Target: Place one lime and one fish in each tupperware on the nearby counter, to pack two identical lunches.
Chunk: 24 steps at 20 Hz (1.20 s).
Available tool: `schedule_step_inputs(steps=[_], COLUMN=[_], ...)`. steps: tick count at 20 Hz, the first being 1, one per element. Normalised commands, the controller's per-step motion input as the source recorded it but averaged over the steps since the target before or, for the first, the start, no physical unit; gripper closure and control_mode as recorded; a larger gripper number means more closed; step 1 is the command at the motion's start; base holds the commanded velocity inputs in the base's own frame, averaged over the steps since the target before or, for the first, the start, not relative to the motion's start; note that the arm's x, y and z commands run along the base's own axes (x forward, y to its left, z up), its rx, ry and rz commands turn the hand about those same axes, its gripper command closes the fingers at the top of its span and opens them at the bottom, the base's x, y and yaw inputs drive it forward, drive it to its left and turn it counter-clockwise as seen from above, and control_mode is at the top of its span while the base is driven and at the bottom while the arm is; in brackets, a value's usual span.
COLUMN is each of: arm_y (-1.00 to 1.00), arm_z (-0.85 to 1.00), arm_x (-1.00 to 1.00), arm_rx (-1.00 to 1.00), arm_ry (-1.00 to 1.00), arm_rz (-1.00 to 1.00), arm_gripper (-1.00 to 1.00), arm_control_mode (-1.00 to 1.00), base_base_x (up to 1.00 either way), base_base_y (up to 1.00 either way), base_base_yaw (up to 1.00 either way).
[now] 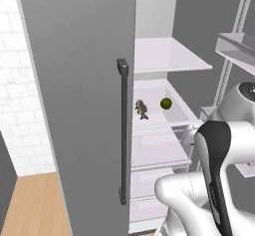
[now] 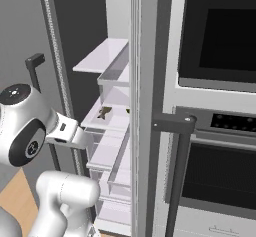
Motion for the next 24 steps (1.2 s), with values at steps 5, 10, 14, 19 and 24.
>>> schedule_step_inputs(steps=[5,10,14,19,24], arm_y=[0.00,0.06,0.07,0.01,0.00], arm_z=[0.00,0.00,0.00,0.00,-0.08], arm_x=[0.00,0.12,0.70,0.86,1.00], arm_rx=[0.00,0.00,0.00,0.00,0.04], arm_ry=[0.00,-0.04,-0.11,-0.08,0.00], arm_rz=[0.00,0.00,0.00,0.00,0.00], arm_gripper=[-1.00,-1.00,-1.00,-1.00,-1.00], arm_control_mode=[1.00,-1.00,-1.00,-1.00,-1.00], base_base_x=[0.01,0.04,0.00,0.00,0.00], base_base_y=[0.00,0.00,0.00,0.00,0.00], base_base_yaw=[0.00,0.00,0.00,0.00,0.00])
